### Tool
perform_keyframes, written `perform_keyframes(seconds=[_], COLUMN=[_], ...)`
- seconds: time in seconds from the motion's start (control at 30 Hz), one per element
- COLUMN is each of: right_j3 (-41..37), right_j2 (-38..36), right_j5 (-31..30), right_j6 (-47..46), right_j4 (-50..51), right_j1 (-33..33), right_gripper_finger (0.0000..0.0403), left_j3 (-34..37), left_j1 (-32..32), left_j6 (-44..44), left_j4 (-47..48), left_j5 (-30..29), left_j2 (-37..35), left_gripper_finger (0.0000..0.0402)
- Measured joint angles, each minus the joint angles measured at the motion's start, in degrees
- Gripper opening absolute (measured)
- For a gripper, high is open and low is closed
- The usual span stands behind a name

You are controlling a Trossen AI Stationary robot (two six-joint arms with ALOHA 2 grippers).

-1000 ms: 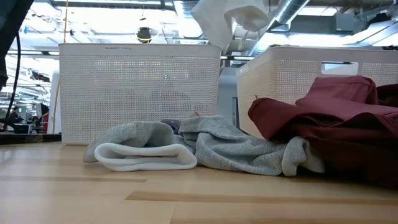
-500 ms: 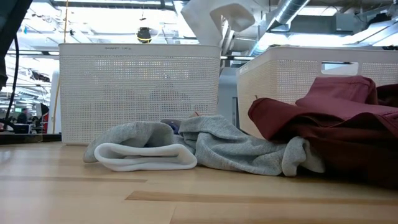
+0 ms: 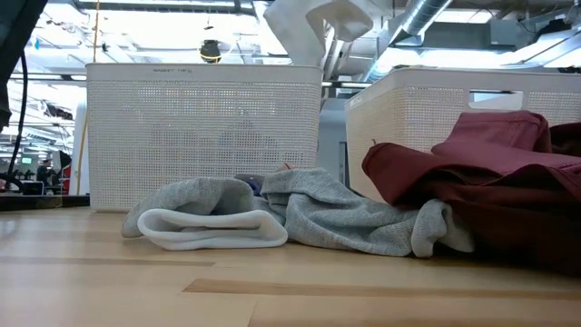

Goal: Sort clothes
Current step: Put the white garment into the right white laundry organizer

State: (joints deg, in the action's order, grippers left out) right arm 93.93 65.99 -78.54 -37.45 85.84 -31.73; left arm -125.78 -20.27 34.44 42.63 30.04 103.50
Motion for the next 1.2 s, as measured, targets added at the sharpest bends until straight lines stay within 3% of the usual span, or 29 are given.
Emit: perform_keyframes(seconds=[0.2, 0.37, 0.47, 0.63, 0.87, 1.2], right_j3=[-0.02, -0.02, -0.02, -1.13, -11.82, -25.28], right_j2=[-3.78, -4.76, -4.94, -4.97, -4.80, -4.09], right_j5=[12.39, 29.64, 37.30, 50.71, 65.41, 82.13], right_j6=[20.71, 39.71, 46.41, 48.84, 52.97, 54.09], right_j4=[-15.19, -31.60, -36.28, -38.52, -50.76, -71.42], right_j1=[1.47, 6.32, 10.85, 21.01, 34.00, 43.65], right_gripper_finger=[0.0260, 0.0260, 0.0260, 0.0260, 0.0260, 0.0260], left_j3=[0.00, 0.02, 0.02, 0.04, 0.04, 0.04], left_j1=[0.00, 0.02, 0.03, 0.43, 0.42, 0.44], left_j6=[-0.02, -0.52, -0.92, -0.87, -1.03, -1.09], left_j4=[0.00, 0.00, 0.04, 0.37, 0.37, 0.39], left_j5=[0.00, 0.30, 1.25, 1.40, 2.87, 4.95], left_j2=[-0.02, 0.00, -0.02, -0.02, -0.04, -0.04], left_gripper_finger=[0.0012, 0.0012, 0.0012, 0.0012, 0.0012, 0.0012])
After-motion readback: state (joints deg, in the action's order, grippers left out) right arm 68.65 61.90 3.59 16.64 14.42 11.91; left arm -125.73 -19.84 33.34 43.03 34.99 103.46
